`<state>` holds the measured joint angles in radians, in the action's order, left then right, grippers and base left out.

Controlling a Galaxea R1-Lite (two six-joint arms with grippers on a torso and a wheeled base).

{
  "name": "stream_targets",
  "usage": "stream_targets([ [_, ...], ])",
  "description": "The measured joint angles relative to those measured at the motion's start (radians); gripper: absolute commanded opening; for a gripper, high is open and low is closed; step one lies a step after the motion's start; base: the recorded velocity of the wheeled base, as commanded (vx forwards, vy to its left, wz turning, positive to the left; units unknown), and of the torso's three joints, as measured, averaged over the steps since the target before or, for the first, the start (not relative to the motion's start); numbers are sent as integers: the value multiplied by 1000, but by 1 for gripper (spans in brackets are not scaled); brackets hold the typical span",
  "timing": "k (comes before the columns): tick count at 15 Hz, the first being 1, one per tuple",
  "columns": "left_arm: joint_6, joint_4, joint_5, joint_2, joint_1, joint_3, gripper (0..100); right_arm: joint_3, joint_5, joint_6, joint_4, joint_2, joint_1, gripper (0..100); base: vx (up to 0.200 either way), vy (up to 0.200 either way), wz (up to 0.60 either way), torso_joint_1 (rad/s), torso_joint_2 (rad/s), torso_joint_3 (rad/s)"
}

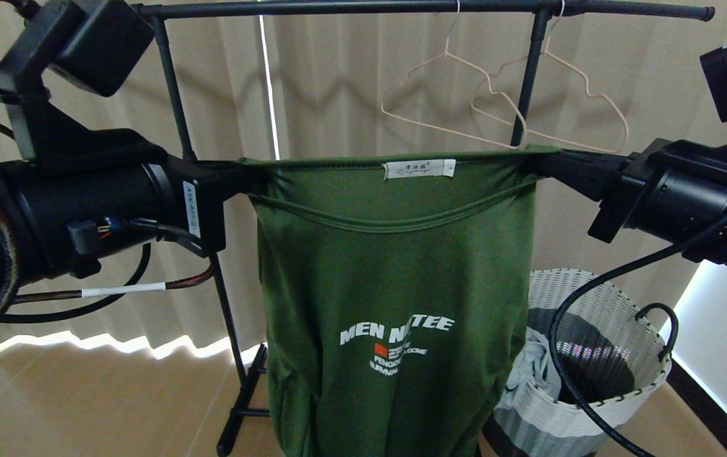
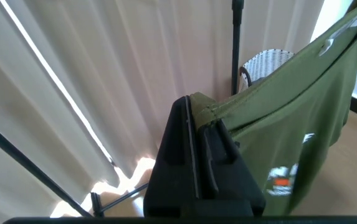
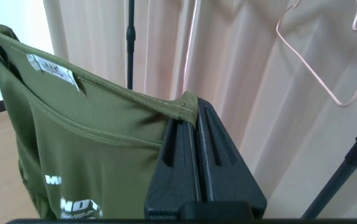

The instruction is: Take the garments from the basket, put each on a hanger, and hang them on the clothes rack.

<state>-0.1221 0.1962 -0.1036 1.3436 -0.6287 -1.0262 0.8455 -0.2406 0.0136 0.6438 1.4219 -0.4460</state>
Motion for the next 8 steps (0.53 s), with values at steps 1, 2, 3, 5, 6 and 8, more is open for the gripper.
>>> stream_targets([
  [1, 0, 6, 0, 0, 0, 2, 0, -1, 0, 0, 0, 0, 0, 0, 0, 0, 0, 0, 0, 0],
  [2, 0, 5, 0, 0, -1, 3, 0, -2, 0, 0, 0, 0, 0, 0, 0, 0, 0, 0, 0, 0],
  [3, 0, 6, 0, 0, -1, 4, 0, -3, 0, -1, 0, 0, 0, 0, 0, 0, 0, 0, 0, 0],
  [5, 0, 6, 0, 0, -1, 4, 0, -3, 0, 0, 0, 0, 0, 0, 0, 0, 0, 0, 0, 0],
  [6, 0, 6, 1, -1, -1, 6, 0, -5, 0, 0, 0, 0, 0, 0, 0, 0, 0, 0, 0, 0],
  [8, 0, 11, 1, -1, -1, 7, 0, -3, 0, 0, 0, 1, 2, 0, 0, 0, 0, 0, 0, 0],
])
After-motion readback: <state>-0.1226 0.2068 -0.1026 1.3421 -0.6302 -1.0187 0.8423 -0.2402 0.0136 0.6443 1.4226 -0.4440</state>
